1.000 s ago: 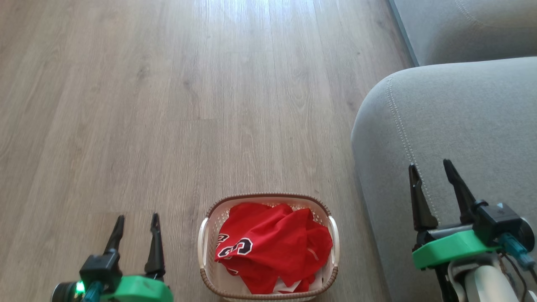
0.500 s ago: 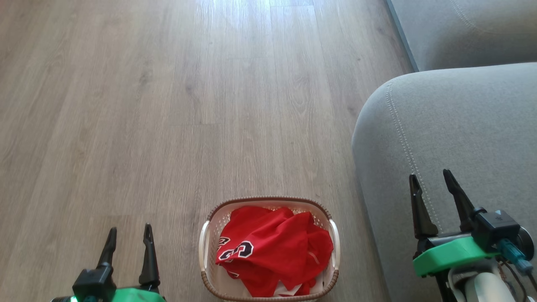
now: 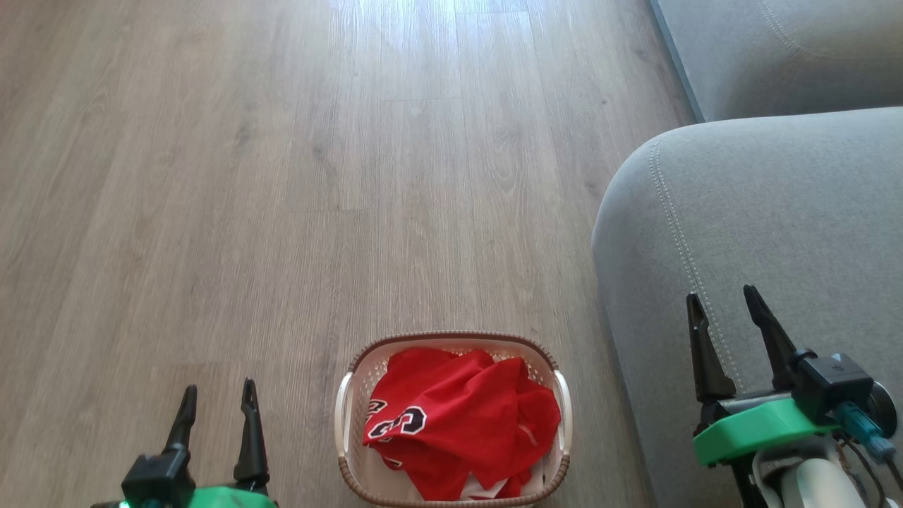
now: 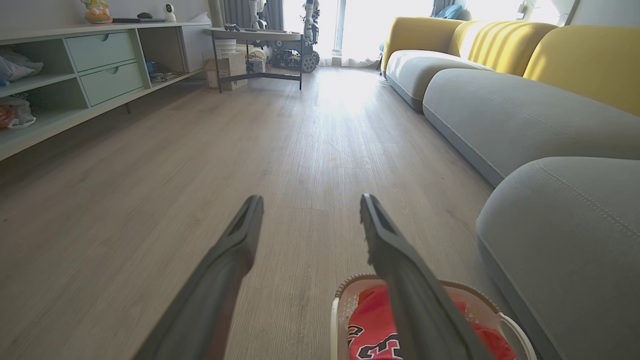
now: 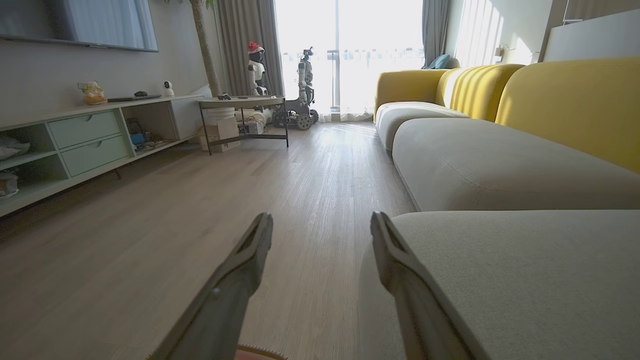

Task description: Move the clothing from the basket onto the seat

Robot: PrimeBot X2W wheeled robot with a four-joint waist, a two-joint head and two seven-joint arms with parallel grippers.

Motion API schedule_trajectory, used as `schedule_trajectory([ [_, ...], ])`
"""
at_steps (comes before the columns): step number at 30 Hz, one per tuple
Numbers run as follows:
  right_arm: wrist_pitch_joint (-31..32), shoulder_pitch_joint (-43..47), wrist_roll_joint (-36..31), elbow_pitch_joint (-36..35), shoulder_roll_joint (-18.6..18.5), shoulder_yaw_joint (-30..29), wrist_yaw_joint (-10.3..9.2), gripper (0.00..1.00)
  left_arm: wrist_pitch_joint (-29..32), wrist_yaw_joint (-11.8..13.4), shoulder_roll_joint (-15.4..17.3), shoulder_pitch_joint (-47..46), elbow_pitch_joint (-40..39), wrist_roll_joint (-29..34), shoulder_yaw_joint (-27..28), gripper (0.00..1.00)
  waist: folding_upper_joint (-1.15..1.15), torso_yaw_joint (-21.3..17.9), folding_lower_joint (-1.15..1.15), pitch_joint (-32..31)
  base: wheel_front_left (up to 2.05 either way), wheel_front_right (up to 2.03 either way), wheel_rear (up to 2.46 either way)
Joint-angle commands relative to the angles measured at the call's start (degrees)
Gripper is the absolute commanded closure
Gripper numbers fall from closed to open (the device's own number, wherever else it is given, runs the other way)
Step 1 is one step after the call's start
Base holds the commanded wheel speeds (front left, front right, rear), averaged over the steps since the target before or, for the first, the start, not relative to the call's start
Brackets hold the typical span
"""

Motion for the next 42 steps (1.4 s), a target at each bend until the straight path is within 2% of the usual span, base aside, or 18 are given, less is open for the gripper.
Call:
schedule_trajectory([
  [1,-0.4,-1.0,0.0,-1.8,0.0,1.3,-0.02,0.00,-0.1,0.4,1.6,-0.9,-1.7,-0.3,1.9,0.00,0.00,-0.1,0.00,0.0,0.00,0.00,0.00],
  [10,-0.4,-0.9,-0.1,-2.4,0.0,0.6,-0.02,0.00,0.9,-0.2,1.6,-1.5,-1.0,0.0,0.3,0.00,0.00,-0.1,0.00,1.2,0.00,0.00,0.00],
  [14,-0.4,-1.2,-0.4,-3.1,0.0,0.0,-0.02,0.00,2.1,-1.5,1.4,-3.4,1.4,1.7,-2.9,0.00,0.00,-0.2,0.00,3.2,0.00,0.00,0.00],
  [19,-0.4,-3.1,-1.2,-5.0,0.0,-0.6,-0.02,0.00,3.6,-4.4,0.0,-8.0,6.2,4.3,-7.9,0.00,0.00,-1.0,0.00,7.7,0.00,0.00,0.00],
  [26,-0.4,-8.0,-1.7,-7.5,0.0,0.1,-0.02,0.00,4.5,-9.5,-3.0,-18.8,19.0,9.2,-15.2,0.00,0.00,-3.7,0.00,17.2,0.00,0.00,0.00],
  [32,-0.4,-11.9,-1.5,-9.7,0.0,0.6,-0.02,0.00,5.3,-12.4,-5.4,-26.8,31.0,11.7,-18.7,0.00,0.00,-5.9,0.00,24.7,0.00,0.00,0.00],
  [42,-0.4,-16.5,-1.0,-12.6,0.0,1.3,-0.02,0.00,4.6,-14.2,-7.6,-37.0,47.0,13.4,-21.0,0.00,0.00,-8.2,0.00,34.2,0.00,0.00,0.00],
])
